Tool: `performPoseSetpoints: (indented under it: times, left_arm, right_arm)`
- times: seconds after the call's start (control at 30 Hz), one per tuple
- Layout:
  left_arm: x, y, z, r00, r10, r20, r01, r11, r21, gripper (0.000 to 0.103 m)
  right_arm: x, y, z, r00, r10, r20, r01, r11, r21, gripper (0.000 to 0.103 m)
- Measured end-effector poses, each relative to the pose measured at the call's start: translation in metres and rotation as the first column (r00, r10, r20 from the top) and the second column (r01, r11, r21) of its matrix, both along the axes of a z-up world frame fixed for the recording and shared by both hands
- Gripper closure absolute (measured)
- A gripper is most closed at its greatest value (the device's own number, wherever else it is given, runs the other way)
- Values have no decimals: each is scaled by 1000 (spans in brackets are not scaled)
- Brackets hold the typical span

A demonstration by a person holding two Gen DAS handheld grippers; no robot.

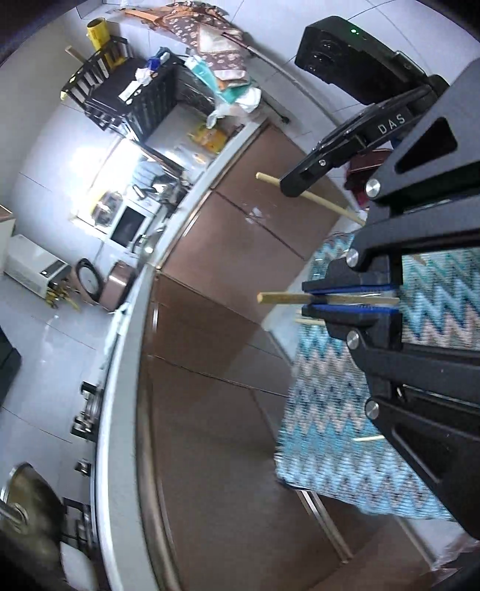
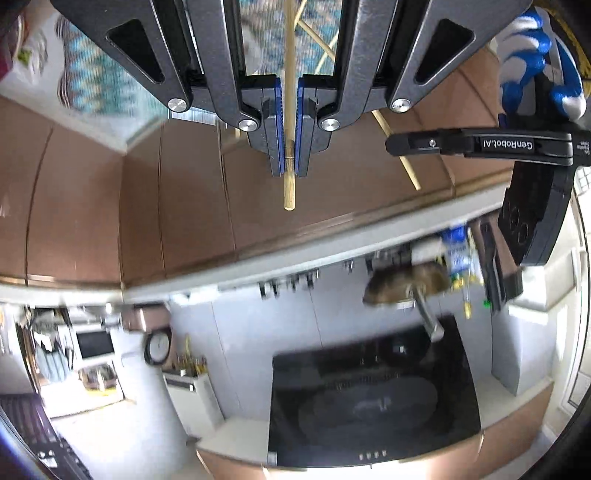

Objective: Organize utensils
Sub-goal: 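Lift the chopsticks and carry them into the wire basket with both tools, then open both tools and withdraw them from the basket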

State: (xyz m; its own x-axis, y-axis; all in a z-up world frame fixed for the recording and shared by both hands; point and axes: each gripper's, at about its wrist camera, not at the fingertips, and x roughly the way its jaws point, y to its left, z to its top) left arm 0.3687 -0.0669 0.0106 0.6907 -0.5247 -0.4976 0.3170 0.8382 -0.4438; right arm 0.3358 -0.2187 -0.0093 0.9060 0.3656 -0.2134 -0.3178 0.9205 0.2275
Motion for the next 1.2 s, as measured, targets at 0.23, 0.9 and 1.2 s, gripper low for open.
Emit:
performPoseSetpoints:
  times: [0.23,0.9,1.2]
  left_arm:
    - [46,-30,-23,1000,6,9,-6,999,40,98]
    - [51,-56,-76,999,29,28,-31,996,86,96]
    - [0,-28,-34,995,47,90,-52,997,52,76]
  right_arm:
    - [45,-6,-12,993,-78,92,80,997,-14,97]
    - [44,-10,-55,979,-181,92,190,977,-98,81]
    - [-12,-1,-15,967,-206,148,221,970,-97,52]
